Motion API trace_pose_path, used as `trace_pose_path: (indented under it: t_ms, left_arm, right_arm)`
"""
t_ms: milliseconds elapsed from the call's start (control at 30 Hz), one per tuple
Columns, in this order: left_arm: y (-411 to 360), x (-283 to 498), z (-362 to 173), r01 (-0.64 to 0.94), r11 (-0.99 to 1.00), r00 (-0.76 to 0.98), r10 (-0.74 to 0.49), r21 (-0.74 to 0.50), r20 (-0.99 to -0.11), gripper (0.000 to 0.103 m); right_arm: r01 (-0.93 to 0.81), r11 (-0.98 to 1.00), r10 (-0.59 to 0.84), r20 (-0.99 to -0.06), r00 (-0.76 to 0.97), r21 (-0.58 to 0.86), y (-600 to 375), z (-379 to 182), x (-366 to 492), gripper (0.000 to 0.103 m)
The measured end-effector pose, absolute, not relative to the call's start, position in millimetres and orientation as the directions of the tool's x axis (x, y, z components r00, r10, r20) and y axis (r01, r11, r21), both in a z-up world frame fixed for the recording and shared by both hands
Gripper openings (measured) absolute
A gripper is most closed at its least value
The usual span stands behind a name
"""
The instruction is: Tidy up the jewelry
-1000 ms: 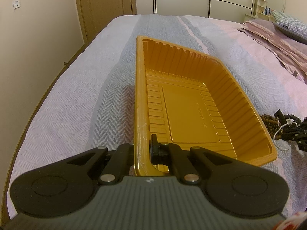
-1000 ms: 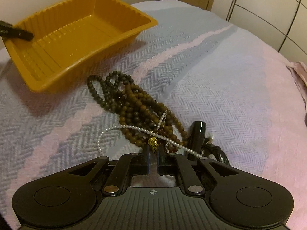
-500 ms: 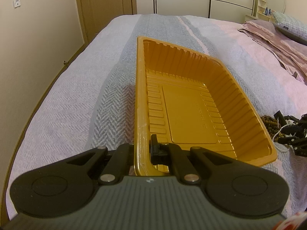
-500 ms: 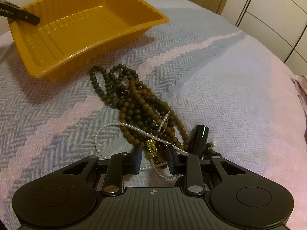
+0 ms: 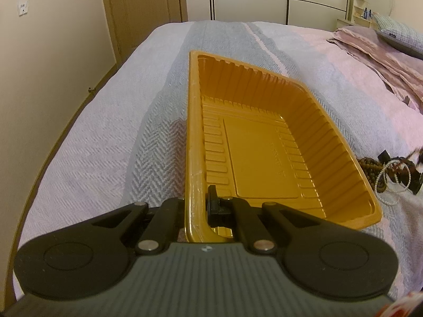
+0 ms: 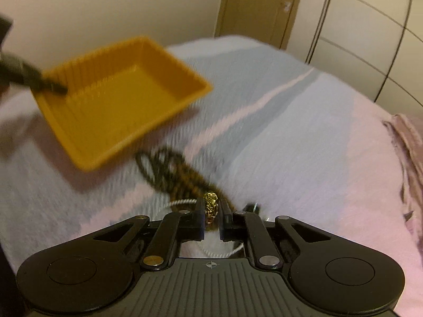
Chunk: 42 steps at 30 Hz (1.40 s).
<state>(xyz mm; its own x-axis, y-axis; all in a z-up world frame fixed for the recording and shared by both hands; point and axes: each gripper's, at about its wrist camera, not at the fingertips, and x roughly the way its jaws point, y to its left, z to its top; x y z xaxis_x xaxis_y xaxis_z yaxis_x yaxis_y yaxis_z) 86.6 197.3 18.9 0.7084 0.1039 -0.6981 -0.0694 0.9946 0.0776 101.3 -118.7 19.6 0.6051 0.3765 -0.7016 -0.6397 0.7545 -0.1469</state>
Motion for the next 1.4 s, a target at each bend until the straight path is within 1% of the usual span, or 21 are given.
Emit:
trace_pose_path:
  t_ms: [133, 267, 467, 633, 733, 900, 1033, 1133, 1200, 1233, 1267, 1300, 1333, 1367, 1400]
  left_arm:
    - [198, 87, 25, -0.058, 0.993, 0.712, 0.112, 0.1, -0.693, 0.002]
    - [196, 87, 31, -0.04, 0.991, 0.717, 0.119, 0.13, -0.687, 0.002]
    - [195, 90, 36, -0.02, 0.989, 0.722, 0.117, 0.149, -0.682, 0.002]
    - [198, 91, 38, 0.003, 0.988, 0.72, 0.105, 0.154, -0.686, 0.002]
    - [200, 91, 39, 0.009, 0.987, 0.719, 0.104, 0.158, -0.687, 0.002]
    - [198, 91, 39, 0.016, 0.986, 0.72, 0.103, 0.164, -0.687, 0.002]
    - [195, 91, 37, 0.019, 0.986, 0.718, 0.104, 0.169, -0.688, 0.002]
    - [191, 91, 35, 0.031, 0.985, 0.713, 0.099, 0.172, -0.694, 0.002]
    - [189, 90, 32, 0.045, 0.981, 0.704, 0.102, 0.187, -0.703, 0.002]
    - [187, 90, 32, 0.055, 0.979, 0.699, 0.101, 0.194, -0.708, 0.002]
    - [186, 90, 31, 0.063, 0.978, 0.694, 0.101, 0.199, -0.713, 0.002]
    - [186, 91, 31, 0.068, 0.977, 0.689, 0.101, 0.203, -0.717, 0.002]
    - [187, 90, 31, 0.071, 0.976, 0.686, 0.101, 0.204, -0.72, 0.002]
    - [187, 91, 31, 0.074, 0.975, 0.683, 0.102, 0.207, -0.724, 0.002]
    - [188, 91, 32, 0.076, 0.975, 0.679, 0.102, 0.208, -0.727, 0.002]
  right_arm:
    - [-0.634, 0.764, 0.419, -0.654, 0.63, -0.121, -119, 54, 99, 0.01]
    - [-0.644, 0.759, 0.459, -0.619, 0.637, -0.1, -112, 75, 100, 0.01]
    - [-0.675, 0.733, 0.512, -0.581, 0.632, -0.088, -87, 94, 101, 0.01]
    - [-0.739, 0.672, 0.59, -0.562, 0.58, -0.058, -50, 102, 98, 0.01]
    - [-0.779, 0.625, 0.627, -0.569, 0.533, -0.041, -23, 94, 102, 0.01]
    - [-0.823, 0.567, 0.637, -0.625, 0.45, -0.015, 26, 62, 112, 0.01]
    - [-0.837, 0.548, 0.634, -0.657, 0.407, 0.01, 44, 35, 116, 0.01]
    - [-0.838, 0.544, 0.64, -0.669, 0.378, 0.047, 43, 26, 120, 0.011]
    - [-0.826, 0.56, 0.632, -0.674, 0.383, 0.056, 37, 24, 123, 0.015]
    - [-0.818, 0.572, 0.627, -0.671, 0.395, 0.054, 31, 25, 124, 0.02]
    - [-0.808, 0.586, 0.623, -0.668, 0.407, 0.055, 26, 26, 125, 0.027]
    - [-0.796, 0.603, 0.62, -0.663, 0.42, 0.059, 17, 30, 126, 0.031]
    - [-0.778, 0.625, 0.617, -0.652, 0.44, 0.066, 6, 31, 126, 0.038]
    - [-0.755, 0.652, 0.61, -0.642, 0.464, 0.074, -7, 32, 127, 0.043]
    - [-0.723, 0.686, 0.595, -0.635, 0.493, 0.08, -21, 33, 128, 0.044]
